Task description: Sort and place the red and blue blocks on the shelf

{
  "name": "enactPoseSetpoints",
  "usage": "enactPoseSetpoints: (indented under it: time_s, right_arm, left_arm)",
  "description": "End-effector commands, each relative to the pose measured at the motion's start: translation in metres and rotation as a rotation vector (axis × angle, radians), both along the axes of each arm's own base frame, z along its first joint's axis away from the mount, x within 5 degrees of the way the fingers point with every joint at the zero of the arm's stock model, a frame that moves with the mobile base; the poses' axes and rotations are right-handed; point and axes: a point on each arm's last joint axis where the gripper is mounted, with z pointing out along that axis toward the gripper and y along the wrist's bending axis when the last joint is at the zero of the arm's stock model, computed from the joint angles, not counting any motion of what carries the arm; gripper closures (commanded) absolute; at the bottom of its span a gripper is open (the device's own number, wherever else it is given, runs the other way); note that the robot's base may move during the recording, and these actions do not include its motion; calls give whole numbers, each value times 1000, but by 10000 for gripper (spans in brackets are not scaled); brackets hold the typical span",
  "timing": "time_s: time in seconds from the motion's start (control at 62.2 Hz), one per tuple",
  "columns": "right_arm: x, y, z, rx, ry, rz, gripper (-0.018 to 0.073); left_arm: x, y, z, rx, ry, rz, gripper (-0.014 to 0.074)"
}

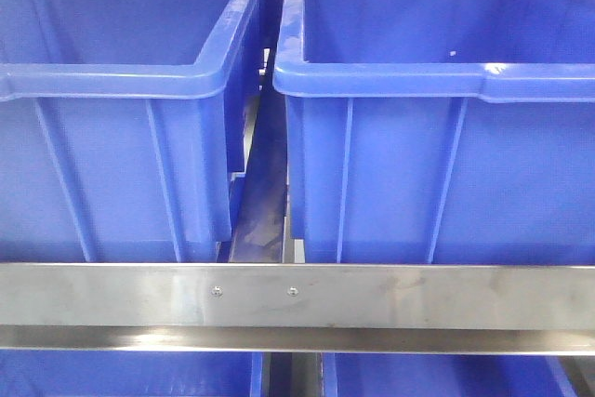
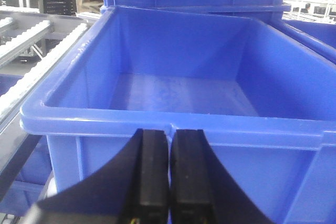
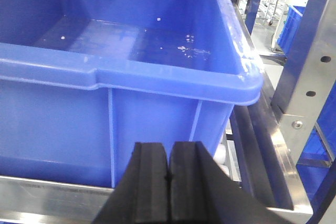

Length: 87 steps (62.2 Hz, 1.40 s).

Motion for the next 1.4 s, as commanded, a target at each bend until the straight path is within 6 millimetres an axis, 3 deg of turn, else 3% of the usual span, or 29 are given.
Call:
enactPoseSetpoints:
  time_s: [0.0,1.382]
  right_arm:
    - [-3,0,18,-4,-138,2,515]
    - [-3,0,18,-4,-138,2,515]
  left_arm:
    - [0,1,-7,-16,-53,7,471]
    - [0,1,-7,-16,-53,7,471]
